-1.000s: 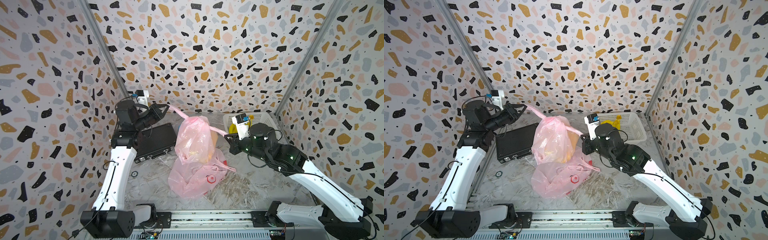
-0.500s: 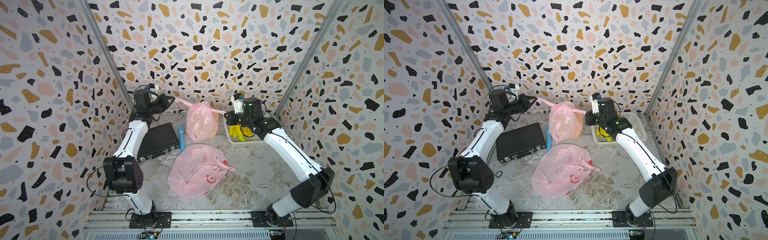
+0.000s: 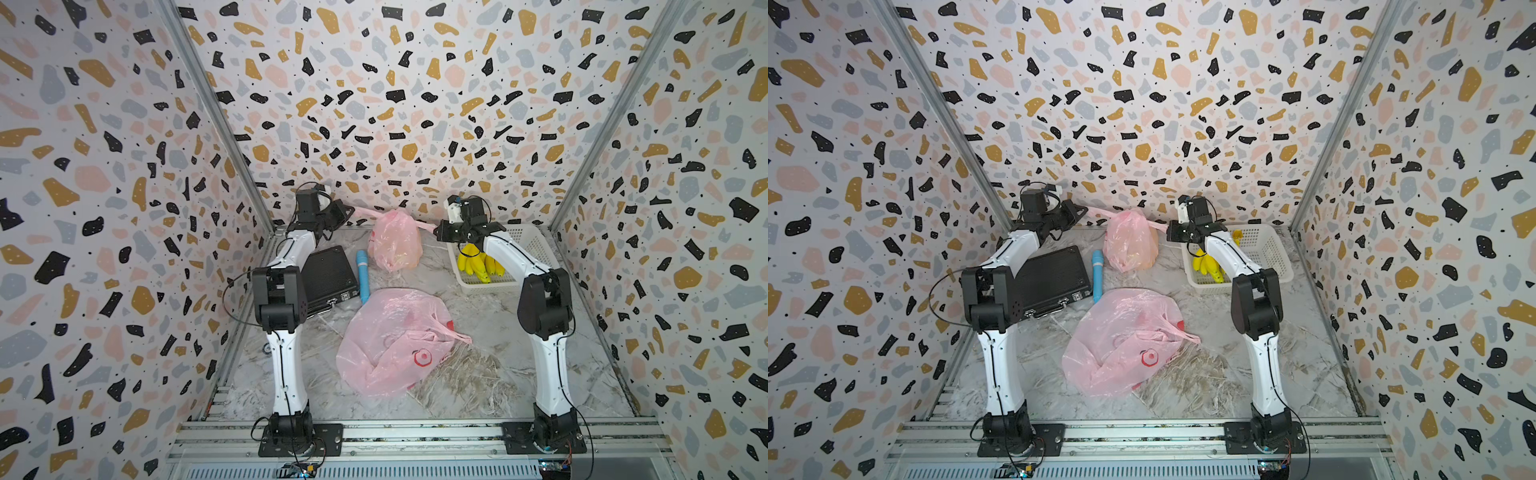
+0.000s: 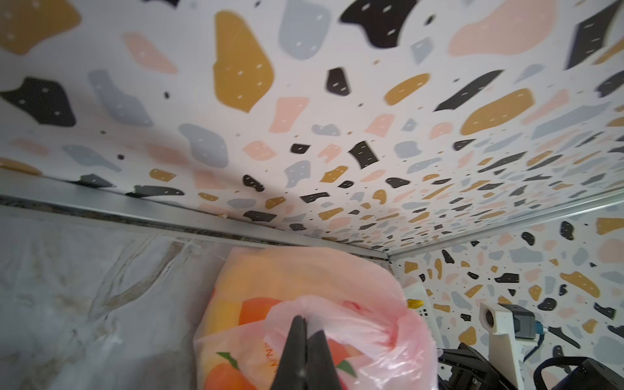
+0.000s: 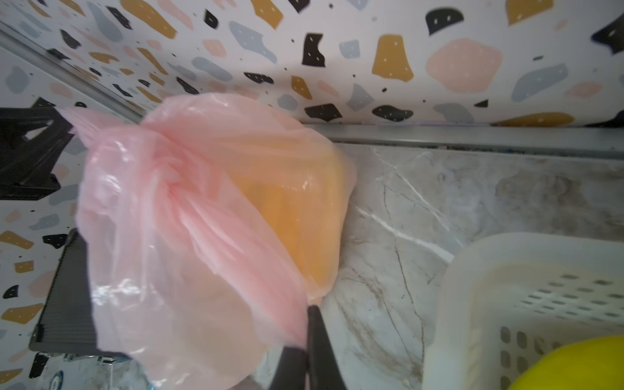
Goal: Place the banana into a plastic bag & tie a knot
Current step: Place the plastic bag at the center of the board, then open the plastic bag at the center of the board.
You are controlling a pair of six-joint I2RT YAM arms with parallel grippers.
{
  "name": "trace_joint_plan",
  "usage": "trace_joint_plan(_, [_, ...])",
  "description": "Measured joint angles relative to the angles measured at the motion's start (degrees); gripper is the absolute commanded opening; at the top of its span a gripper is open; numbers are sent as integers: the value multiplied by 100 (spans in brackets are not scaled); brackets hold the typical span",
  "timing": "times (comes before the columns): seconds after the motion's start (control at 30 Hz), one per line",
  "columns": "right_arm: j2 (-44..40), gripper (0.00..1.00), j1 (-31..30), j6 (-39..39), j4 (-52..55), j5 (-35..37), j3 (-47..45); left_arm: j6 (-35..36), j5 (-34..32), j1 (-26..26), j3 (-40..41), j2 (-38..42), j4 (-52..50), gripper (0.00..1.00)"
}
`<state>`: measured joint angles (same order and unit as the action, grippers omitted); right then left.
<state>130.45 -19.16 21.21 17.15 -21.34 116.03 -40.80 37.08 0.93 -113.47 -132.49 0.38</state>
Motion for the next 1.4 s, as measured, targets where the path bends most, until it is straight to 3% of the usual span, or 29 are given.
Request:
trace_joint_plan(0.13, [380, 0, 17, -48, 52, -166, 114, 210, -221, -2, 92, -142, -225, 0])
trace_joint_plan(0.2, [466, 0, 20, -79, 138, -225, 203, 321, -302, -2, 37, -168, -402, 12])
trace_joint_plan(0.27, [474, 3, 11, -96, 227, -269, 289, 420, -361, 2, -11, -166, -520, 35])
trace_joint_plan(0.43, [411, 50, 20, -186, 527, -354, 632, 616, -474, 35, -24, 90, -909, 78])
trace_joint_plan(0.53, [142, 64, 33, -247, 894, -326, 634, 787, -603, 42, 131, 643, -1349, 97])
trace_joint_plan(0.57, [26, 67, 35, -273, 1032, -308, 634, 870, -654, 42, 267, 935, -1451, 100])
trace_joint_plan(0.73, [-1381, 82, 46, -306, 1327, -267, -243, 1156, -960, 42, 1582, 3106, -1672, 99])
trace_joint_plan(0.8, [-2072, 99, 48, -291, 1329, -251, -802, 1180, -1040, 35, 2164, 3945, -1655, 99])
trace_joint_plan(0.93, [-3351, 100, 48, -109, 1305, -90, -2015, 1231, -1237, -243, 3377, 5228, -1591, 99])
trace_joint_plan(1.1, [-4369, 100, 39, 472, 1491, 667, -3453, 1534, -1847, -1928, 4358, 5845, -1943, 99])
trace_joint_plan(1.4, [-6157, 100, 122, 1290, 1687, 1370, -5600, 2236, -2850, -4767, 4988, 5886, -2194, 99])
